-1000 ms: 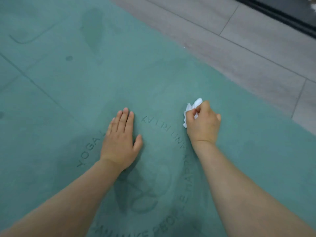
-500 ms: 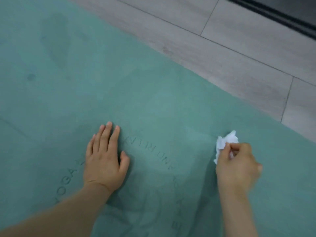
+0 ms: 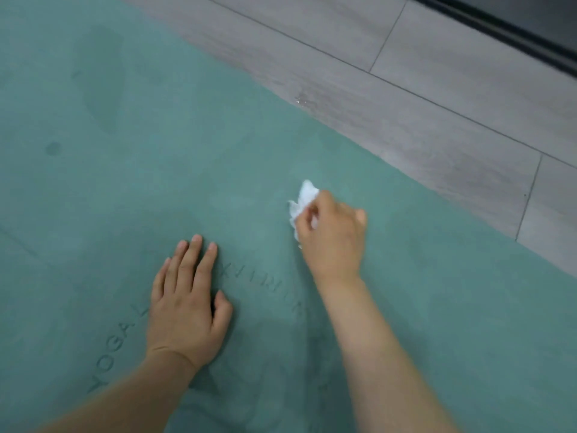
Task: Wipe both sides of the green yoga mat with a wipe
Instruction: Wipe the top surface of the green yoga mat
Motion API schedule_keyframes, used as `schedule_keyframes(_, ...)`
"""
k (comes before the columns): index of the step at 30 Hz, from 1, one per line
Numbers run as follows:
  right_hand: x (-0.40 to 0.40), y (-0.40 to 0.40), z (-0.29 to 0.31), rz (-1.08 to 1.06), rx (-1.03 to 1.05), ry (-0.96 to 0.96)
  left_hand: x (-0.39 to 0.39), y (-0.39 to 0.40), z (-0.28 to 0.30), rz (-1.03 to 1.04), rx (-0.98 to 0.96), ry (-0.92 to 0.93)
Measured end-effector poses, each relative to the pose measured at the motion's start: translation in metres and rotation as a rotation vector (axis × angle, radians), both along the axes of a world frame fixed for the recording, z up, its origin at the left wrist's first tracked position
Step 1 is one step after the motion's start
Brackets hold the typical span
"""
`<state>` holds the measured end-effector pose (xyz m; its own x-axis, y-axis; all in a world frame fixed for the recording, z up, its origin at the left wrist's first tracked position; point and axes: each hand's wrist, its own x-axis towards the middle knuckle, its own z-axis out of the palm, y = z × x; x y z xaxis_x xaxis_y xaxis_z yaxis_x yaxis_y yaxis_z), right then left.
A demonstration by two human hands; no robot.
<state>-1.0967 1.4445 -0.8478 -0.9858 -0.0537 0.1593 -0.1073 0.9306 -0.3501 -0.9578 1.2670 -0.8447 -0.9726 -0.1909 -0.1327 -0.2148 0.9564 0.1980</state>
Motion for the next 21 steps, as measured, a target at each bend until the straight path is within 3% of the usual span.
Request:
schedule_keyframes(4,0.052,0.114,0.004,-0.496,0.027,-0.193,-0.002,0.001,0.0,0.01,0.005,0.002)
schedule_keyframes(6,0.069,0.125,0.01,-0.697,-0.023,-0.227,-0.002,0.001,0.0,0.008,0.006,0.002)
schedule_keyframes(8,0.063,0.104,0.01,-0.75,-0.045,-0.184,-0.001,0.001,-0.001,0.002,0.0,0.003)
schedule_keyframes(11,0.018,0.013,0.009,-0.538,-0.093,-0.141,0.0,0.0,-0.002,-0.002,-0.008,0.007)
schedule_keyframes(13,-0.01,-0.063,0.011,-0.19,-0.105,-0.207,0.001,-0.001,-0.003,-0.005,-0.014,0.0)
schedule_keyframes(16,-0.031,-0.126,0.021,0.336,0.04,-0.241,0.003,-0.001,-0.005,-0.006,-0.017,0.009)
schedule_keyframes(18,-0.037,-0.109,0.023,0.384,0.077,-0.21,0.002,-0.001,-0.005,-0.002,-0.009,0.02)
schedule_keyframes(21,-0.023,-0.015,0.012,0.048,0.058,-0.136,0.002,0.0,-0.005,0.0,-0.006,0.029)
